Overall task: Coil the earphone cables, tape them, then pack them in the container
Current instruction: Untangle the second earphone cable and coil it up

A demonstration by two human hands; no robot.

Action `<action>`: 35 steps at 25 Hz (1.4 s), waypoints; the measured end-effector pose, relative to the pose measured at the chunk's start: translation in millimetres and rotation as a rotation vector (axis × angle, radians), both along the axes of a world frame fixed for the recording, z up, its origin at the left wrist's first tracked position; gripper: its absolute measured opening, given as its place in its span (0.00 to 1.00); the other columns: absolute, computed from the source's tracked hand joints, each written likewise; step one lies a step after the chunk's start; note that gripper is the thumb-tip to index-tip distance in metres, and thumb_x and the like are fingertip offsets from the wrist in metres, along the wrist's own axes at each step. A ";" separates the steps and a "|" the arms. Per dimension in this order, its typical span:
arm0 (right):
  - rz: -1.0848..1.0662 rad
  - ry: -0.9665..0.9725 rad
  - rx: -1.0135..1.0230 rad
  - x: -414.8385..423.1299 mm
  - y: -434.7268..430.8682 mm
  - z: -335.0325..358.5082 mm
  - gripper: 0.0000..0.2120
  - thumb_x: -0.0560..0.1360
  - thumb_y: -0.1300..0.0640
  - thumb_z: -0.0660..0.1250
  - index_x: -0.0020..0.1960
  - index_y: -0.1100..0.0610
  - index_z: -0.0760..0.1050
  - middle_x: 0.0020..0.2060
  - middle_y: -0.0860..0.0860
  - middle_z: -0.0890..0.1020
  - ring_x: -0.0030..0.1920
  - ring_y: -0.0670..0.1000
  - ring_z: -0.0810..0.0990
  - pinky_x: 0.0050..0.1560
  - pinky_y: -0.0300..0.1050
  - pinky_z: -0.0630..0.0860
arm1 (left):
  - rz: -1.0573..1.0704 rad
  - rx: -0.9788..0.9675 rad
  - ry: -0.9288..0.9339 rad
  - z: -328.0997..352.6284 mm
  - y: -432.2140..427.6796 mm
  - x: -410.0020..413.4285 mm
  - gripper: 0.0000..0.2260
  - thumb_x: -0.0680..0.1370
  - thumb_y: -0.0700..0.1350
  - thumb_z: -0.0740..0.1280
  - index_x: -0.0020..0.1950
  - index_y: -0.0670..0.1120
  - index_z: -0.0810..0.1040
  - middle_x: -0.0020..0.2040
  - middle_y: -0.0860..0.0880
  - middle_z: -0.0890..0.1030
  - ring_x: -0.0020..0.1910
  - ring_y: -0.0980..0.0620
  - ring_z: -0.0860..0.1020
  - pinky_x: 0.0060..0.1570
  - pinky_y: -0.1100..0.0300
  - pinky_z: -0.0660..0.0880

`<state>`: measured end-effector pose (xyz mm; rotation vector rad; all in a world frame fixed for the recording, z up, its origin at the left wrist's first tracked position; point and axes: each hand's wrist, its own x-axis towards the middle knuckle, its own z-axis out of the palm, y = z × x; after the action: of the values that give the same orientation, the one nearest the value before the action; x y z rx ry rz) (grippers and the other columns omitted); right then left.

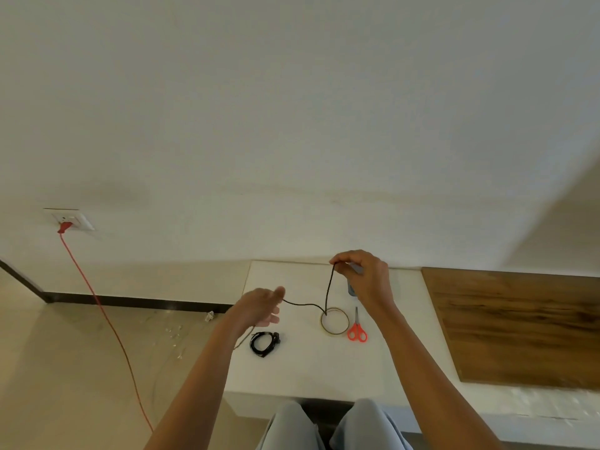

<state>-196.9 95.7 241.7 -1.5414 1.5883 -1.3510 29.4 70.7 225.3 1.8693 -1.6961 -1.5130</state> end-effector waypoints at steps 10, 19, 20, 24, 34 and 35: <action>0.328 -0.923 0.060 -4.4 -0.8 16.6 0.13 0.77 0.72 0.59 0.45 0.62 0.80 0.42 0.56 0.85 0.49 0.53 0.85 0.49 0.41 0.80 | 0.058 -0.729 0.207 41.5 2.3 -27.2 0.08 0.80 0.52 0.62 0.47 0.49 0.77 0.42 0.53 0.82 0.39 0.64 0.77 0.41 0.72 0.72; 0.456 -1.023 0.248 -11.7 5.4 9.7 0.20 0.79 0.67 0.50 0.51 0.67 0.81 0.51 0.64 0.83 0.54 0.56 0.83 0.50 0.41 0.80 | -0.147 -0.332 0.491 55.8 -1.8 -47.9 0.11 0.81 0.48 0.61 0.40 0.50 0.78 0.28 0.58 0.73 0.30 0.57 0.77 0.43 0.59 0.77; 0.463 -1.035 0.287 -13.6 6.5 9.9 0.18 0.80 0.64 0.52 0.52 0.67 0.81 0.50 0.64 0.83 0.53 0.55 0.84 0.49 0.41 0.80 | -0.120 -0.313 0.484 54.1 -1.9 -47.9 0.12 0.80 0.49 0.61 0.38 0.51 0.78 0.27 0.59 0.70 0.26 0.58 0.71 0.38 0.61 0.75; 0.410 -0.763 0.294 -16.3 9.4 8.8 0.08 0.79 0.67 0.61 0.54 0.63 0.78 0.41 0.55 0.83 0.40 0.47 0.82 0.40 0.35 0.78 | -0.140 -0.381 0.356 57.3 -2.6 -44.6 0.13 0.79 0.54 0.62 0.38 0.54 0.80 0.27 0.60 0.70 0.26 0.61 0.66 0.28 0.70 0.64; -0.050 -0.249 0.120 -6.9 2.7 -4.5 0.11 0.78 0.69 0.58 0.47 0.58 0.76 0.32 0.50 0.76 0.31 0.50 0.73 0.34 0.40 0.72 | -0.058 0.075 0.768 44.9 2.8 -38.9 0.12 0.82 0.43 0.61 0.47 0.45 0.83 0.37 0.52 0.80 0.31 0.58 0.73 0.32 0.67 0.72; -0.036 -0.200 0.126 -5.7 3.1 -6.5 0.11 0.78 0.68 0.59 0.46 0.56 0.77 0.29 0.48 0.75 0.30 0.51 0.70 0.33 0.43 0.70 | -0.016 0.076 0.862 44.9 3.2 -39.3 0.12 0.82 0.42 0.61 0.48 0.44 0.84 0.39 0.51 0.82 0.33 0.59 0.76 0.34 0.67 0.74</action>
<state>-202.6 98.9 235.2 -1.2678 1.5514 -1.3508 -9.9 73.9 270.2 0.9527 -1.2339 -1.9890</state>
